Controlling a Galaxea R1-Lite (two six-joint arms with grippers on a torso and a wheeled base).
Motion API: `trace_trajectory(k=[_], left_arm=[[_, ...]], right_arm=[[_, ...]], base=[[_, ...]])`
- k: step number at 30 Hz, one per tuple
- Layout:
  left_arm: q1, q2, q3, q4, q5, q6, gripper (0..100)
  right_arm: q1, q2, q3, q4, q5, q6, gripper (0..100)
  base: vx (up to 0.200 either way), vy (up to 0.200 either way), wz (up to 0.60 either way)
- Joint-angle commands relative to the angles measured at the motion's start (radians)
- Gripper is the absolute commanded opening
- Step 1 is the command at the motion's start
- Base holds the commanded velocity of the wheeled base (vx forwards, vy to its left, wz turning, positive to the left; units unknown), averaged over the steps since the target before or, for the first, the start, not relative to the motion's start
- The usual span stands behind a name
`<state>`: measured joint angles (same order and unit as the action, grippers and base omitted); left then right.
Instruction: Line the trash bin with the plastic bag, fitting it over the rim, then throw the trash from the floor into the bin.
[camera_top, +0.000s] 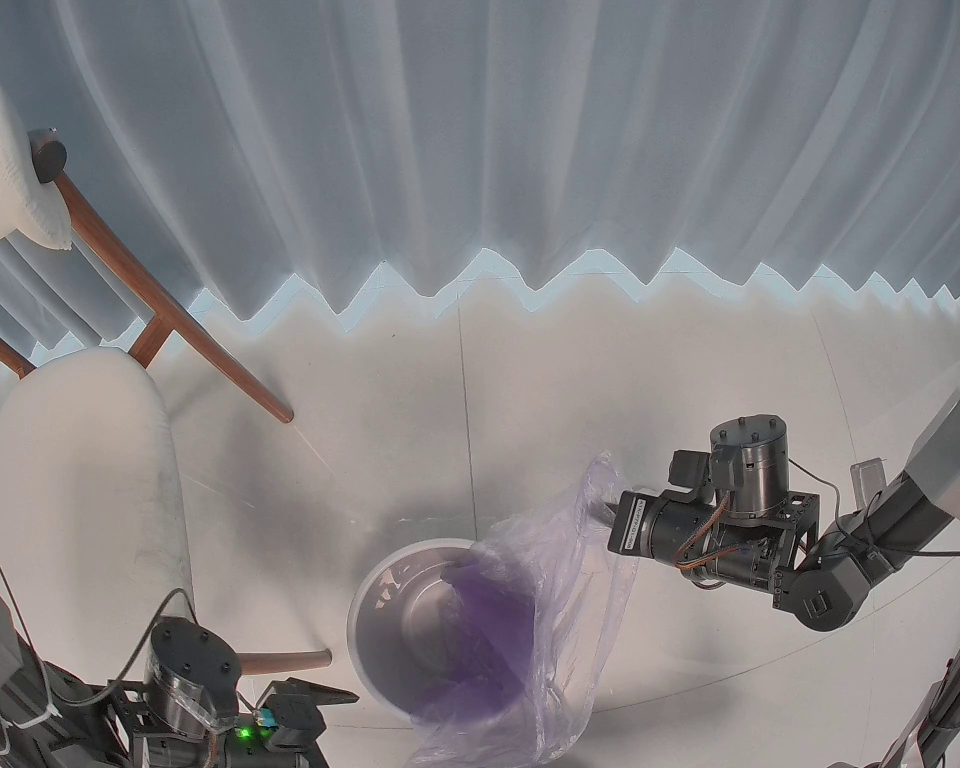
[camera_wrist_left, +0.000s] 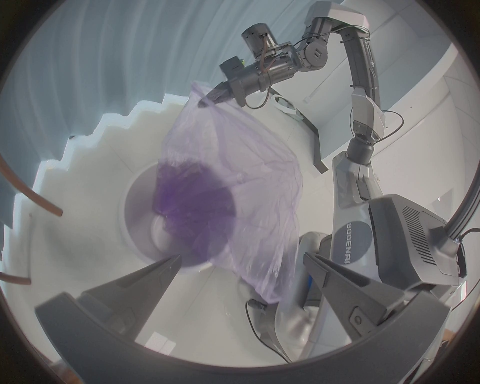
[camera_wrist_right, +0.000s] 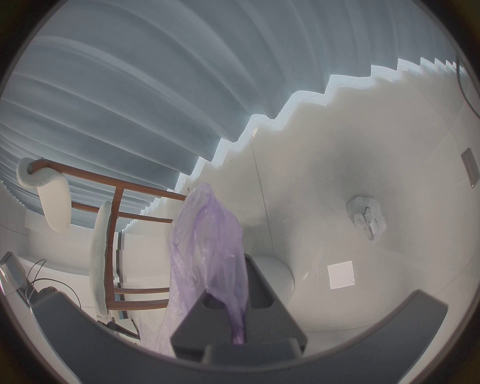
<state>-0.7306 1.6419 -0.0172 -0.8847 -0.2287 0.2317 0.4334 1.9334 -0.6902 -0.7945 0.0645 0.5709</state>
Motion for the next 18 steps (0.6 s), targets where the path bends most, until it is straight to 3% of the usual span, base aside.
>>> trace_trajectory(k=[1, 4, 10, 18], left_arm=[[-0.038, 0.148, 0.017, -0.114, 0.009, 0.003, 100], [-0.029, 0.167, 0.017, -0.168, 0.022, 0.001, 100], [-0.032, 0.15, 0.017, -0.134, 0.058, 0.001, 100], [-0.047, 0.179, 0.017, -0.128, 0.098, 0.006, 100]], right_arm=[[0.001, 0.012, -0.012, 0.0, -0.003, 0.001, 0], [0.001, 0.019, -0.029, 0.0, -0.003, 0.007, 0], [0.001, 0.039, -0.086, 0.009, -0.043, 0.096, 0], [0.001, 0.039, -0.097, 0.008, -0.043, 0.103, 0]], base=[[0.0, 0.0, 0.0], [0.0, 0.0, 0.0], [0.0, 0.0, 0.0], [0.0, 0.0, 0.0]])
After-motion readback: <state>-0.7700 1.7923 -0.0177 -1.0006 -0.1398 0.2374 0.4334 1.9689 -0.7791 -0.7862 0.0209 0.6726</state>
